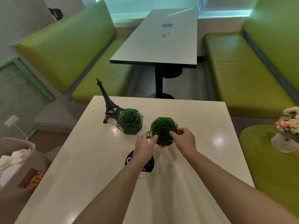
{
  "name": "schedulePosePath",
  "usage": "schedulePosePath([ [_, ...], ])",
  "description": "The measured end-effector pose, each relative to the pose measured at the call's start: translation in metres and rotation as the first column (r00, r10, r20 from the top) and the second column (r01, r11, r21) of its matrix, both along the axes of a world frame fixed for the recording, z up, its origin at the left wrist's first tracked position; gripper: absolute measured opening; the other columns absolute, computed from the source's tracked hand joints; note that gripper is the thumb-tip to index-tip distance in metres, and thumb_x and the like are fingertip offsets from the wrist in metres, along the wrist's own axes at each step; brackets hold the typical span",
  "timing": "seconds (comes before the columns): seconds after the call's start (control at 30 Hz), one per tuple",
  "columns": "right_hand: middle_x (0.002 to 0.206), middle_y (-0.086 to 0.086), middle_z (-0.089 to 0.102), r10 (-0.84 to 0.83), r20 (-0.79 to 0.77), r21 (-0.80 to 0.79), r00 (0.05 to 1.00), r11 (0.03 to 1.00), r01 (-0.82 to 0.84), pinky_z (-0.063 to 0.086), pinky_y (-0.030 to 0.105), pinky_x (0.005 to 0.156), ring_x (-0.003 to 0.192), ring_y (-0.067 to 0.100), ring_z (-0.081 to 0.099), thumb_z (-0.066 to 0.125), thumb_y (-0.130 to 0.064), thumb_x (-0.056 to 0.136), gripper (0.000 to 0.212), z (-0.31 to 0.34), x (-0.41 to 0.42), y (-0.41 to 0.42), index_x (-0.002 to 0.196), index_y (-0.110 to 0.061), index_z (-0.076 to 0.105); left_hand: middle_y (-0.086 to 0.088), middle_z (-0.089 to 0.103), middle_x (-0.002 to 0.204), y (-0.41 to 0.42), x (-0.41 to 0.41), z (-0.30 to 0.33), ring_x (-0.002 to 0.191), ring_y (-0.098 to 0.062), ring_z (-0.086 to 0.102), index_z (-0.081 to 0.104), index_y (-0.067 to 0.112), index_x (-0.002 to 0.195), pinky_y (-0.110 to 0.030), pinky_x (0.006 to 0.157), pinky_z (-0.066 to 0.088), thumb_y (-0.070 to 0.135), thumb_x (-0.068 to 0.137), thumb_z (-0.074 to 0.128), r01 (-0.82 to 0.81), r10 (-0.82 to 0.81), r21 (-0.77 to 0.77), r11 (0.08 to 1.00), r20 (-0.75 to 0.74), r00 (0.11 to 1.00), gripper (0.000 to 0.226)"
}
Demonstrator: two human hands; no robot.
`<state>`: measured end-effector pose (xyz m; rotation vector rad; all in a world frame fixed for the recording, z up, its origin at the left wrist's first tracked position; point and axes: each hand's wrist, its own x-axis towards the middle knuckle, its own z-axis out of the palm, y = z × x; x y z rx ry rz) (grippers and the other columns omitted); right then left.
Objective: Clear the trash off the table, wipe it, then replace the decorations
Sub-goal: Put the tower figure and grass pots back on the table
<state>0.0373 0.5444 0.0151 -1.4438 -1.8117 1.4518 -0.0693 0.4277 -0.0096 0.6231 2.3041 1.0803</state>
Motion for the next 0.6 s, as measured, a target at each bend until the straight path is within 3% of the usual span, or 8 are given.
schedulePosePath([
  [0.1, 0.100, -0.002, 0.059, 0.001, 0.011, 0.001, 1.000, 1.000, -0.001, 0.040, 0.023, 0.078, 0.092, 0.014, 0.056, 0.069, -0.023, 0.087, 0.036, -0.002, -0.012, 0.003, 0.119, -0.007, 0.061, 0.000, 0.049, 0.127, -0.002, -0.022, 0.004, 0.115, -0.016, 0.051, 0.048, 0.025, 0.138, -0.043, 0.099, 0.047, 0.053, 0.096, 0.048, -0.011, 0.007, -0.026, 1.000, -0.131, 0.991, 0.051],
  [0.23, 0.101, -0.001, 0.058, -0.009, 0.033, 0.013, 0.999, 1.000, 0.009, 0.040, 0.023, 0.079, 0.093, 0.014, 0.055, 0.068, -0.024, 0.089, 0.038, -0.003, -0.028, 0.008, 0.122, -0.007, 0.059, 0.003, 0.050, 0.119, -0.007, -0.052, 0.019, 0.112, -0.012, 0.044, 0.055, 0.027, 0.129, -0.026, 0.087, 0.041, 0.041, 0.097, 0.052, -0.040, 0.034, -0.012, 0.999, -0.358, 0.933, 0.034],
  [0.37, 0.103, 0.000, 0.058, -0.017, 0.033, 0.017, 0.999, 1.000, 0.016, 0.040, 0.025, 0.078, 0.094, 0.015, 0.054, 0.067, -0.025, 0.090, 0.037, -0.005, -0.043, 0.012, 0.122, -0.007, 0.059, 0.000, 0.046, 0.128, -0.007, -0.084, 0.027, 0.119, -0.017, 0.038, 0.050, 0.027, 0.135, -0.029, 0.097, 0.039, 0.040, 0.095, 0.058, -0.031, -0.026, -0.093, 0.995, -0.557, 0.830, 0.043],
  [0.5, 0.104, 0.001, 0.062, -0.020, 0.042, 0.027, 0.999, 0.999, 0.019, 0.041, 0.026, 0.077, 0.093, 0.015, 0.055, 0.065, -0.024, 0.092, 0.028, -0.008, -0.051, 0.014, 0.116, -0.010, 0.061, -0.007, 0.025, 0.152, -0.005, -0.109, 0.022, 0.140, -0.024, 0.022, 0.026, 0.014, 0.152, -0.039, 0.116, 0.028, 0.049, 0.090, 0.061, -0.052, -0.055, -0.205, 0.977, -0.484, 0.873, 0.080],
  [0.6, 0.102, 0.000, 0.063, -0.021, 0.039, 0.043, 0.999, 0.999, 0.019, 0.042, 0.026, 0.078, 0.094, 0.016, 0.057, 0.064, -0.024, 0.092, 0.027, -0.008, -0.059, 0.016, 0.115, -0.010, 0.063, -0.005, 0.010, 0.161, -0.003, -0.117, 0.018, 0.147, -0.025, 0.010, 0.010, 0.011, 0.156, -0.041, 0.117, 0.023, 0.050, 0.089, 0.063, -0.036, -0.041, -0.211, 0.977, -0.348, 0.937, 0.094],
])
